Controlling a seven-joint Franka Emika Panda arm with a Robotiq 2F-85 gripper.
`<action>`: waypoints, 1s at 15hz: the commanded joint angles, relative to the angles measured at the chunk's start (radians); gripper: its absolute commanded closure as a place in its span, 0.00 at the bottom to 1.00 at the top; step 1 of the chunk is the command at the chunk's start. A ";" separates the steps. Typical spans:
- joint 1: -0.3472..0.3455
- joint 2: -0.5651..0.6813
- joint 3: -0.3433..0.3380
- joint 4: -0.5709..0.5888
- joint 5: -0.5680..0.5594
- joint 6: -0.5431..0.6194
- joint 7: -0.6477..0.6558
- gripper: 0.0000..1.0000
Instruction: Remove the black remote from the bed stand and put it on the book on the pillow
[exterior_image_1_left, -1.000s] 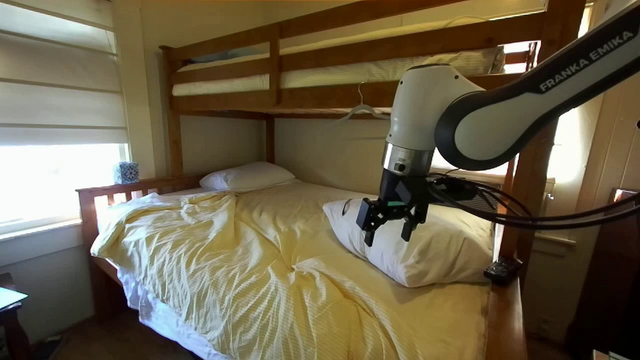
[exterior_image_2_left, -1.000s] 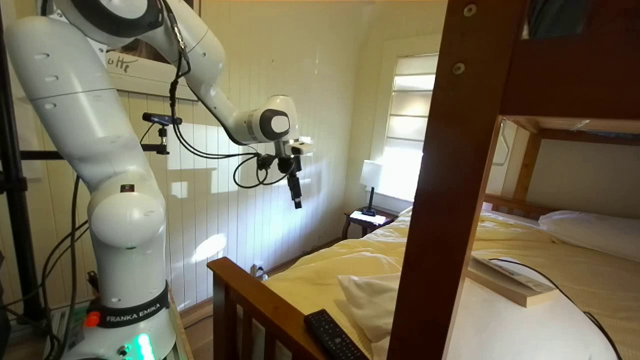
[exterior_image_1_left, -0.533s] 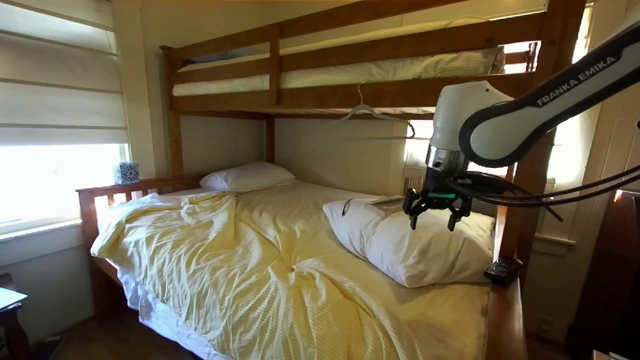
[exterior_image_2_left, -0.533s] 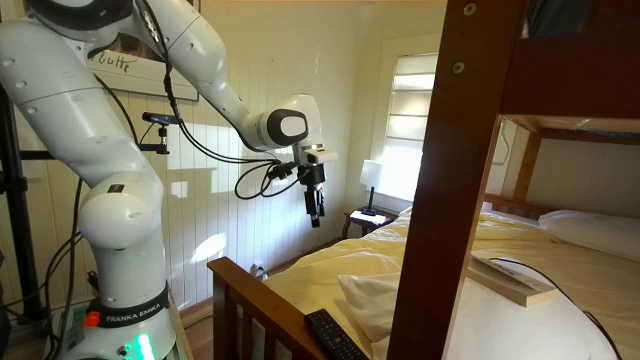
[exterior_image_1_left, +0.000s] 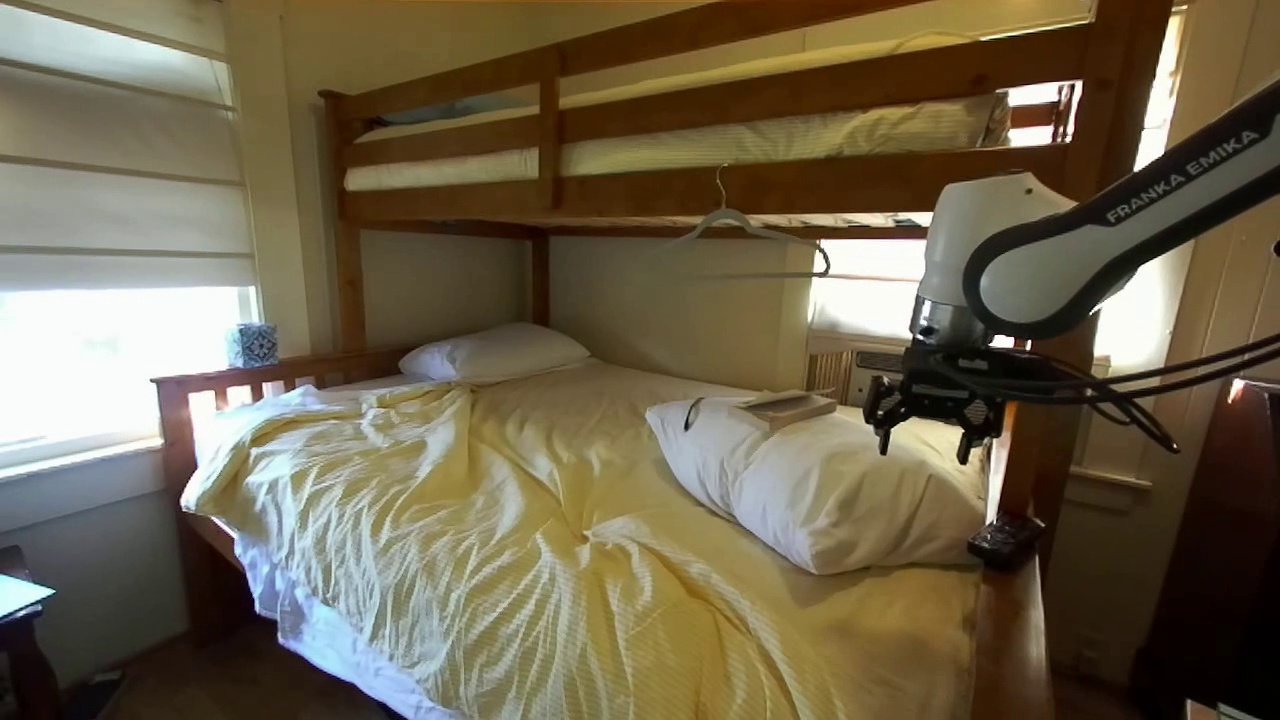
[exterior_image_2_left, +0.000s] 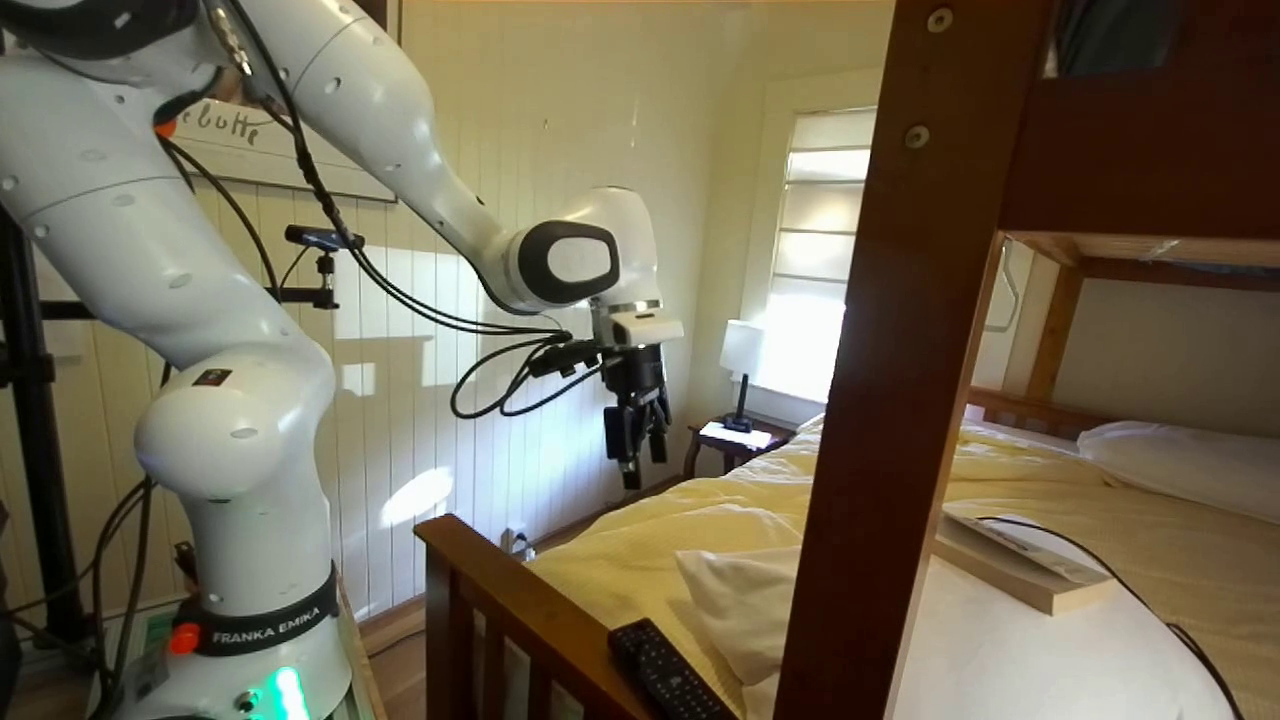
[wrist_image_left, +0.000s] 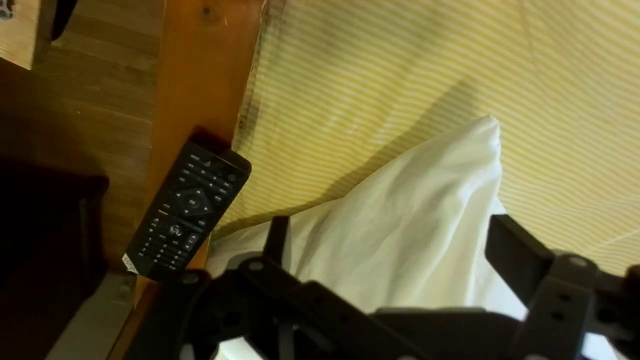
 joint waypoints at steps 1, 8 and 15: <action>0.007 0.001 -0.001 0.002 -0.001 -0.004 0.001 0.00; -0.163 0.063 0.009 0.015 -0.083 0.124 0.293 0.00; -0.329 0.110 0.000 0.001 -0.263 0.100 0.639 0.00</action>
